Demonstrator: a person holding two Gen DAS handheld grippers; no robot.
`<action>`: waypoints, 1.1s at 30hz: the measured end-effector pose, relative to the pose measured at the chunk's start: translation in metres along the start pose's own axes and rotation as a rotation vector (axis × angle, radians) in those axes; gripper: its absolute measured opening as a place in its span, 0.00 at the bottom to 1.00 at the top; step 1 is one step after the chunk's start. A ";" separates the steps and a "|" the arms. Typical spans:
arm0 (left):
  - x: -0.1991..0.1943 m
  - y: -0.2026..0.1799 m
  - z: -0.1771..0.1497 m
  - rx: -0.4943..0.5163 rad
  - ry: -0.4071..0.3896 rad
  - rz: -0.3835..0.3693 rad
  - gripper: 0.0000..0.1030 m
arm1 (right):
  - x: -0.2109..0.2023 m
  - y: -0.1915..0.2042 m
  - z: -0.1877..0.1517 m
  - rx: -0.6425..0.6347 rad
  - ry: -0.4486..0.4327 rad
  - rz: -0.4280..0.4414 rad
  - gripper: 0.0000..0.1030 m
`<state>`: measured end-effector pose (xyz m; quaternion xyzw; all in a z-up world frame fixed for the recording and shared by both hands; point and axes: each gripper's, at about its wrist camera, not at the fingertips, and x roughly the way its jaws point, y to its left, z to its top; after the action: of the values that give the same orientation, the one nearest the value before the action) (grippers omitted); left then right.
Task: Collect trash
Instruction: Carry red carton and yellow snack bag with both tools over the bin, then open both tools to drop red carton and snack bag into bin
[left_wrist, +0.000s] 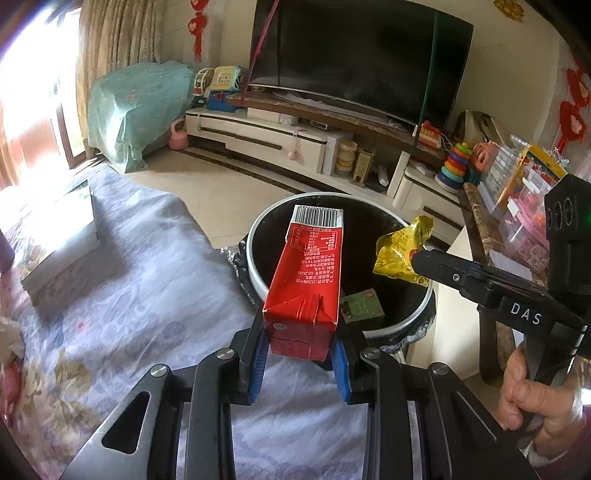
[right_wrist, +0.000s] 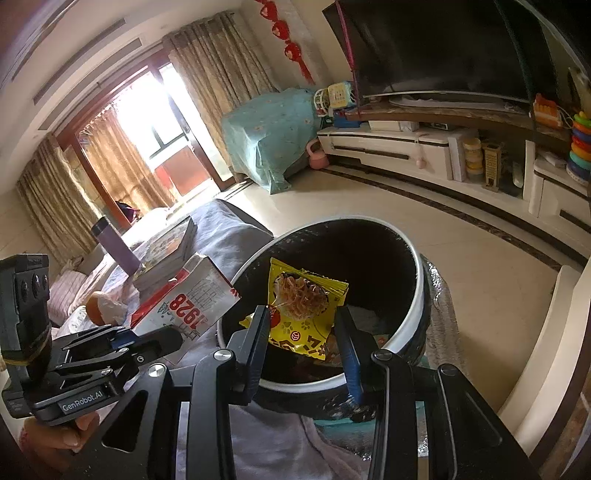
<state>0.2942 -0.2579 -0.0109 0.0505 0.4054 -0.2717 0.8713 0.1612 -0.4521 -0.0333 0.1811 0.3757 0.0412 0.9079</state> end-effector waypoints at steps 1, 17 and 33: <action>0.002 0.000 0.002 0.001 0.003 -0.001 0.28 | 0.000 -0.001 0.001 0.000 0.000 -0.002 0.36; 0.026 -0.006 0.017 0.003 0.031 -0.007 0.28 | 0.012 -0.010 0.010 0.004 0.024 -0.024 0.36; 0.041 -0.012 0.025 0.003 0.050 -0.016 0.39 | 0.019 -0.019 0.016 0.009 0.043 -0.052 0.40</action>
<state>0.3268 -0.2936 -0.0228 0.0553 0.4269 -0.2779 0.8587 0.1848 -0.4702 -0.0421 0.1744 0.3998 0.0198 0.8996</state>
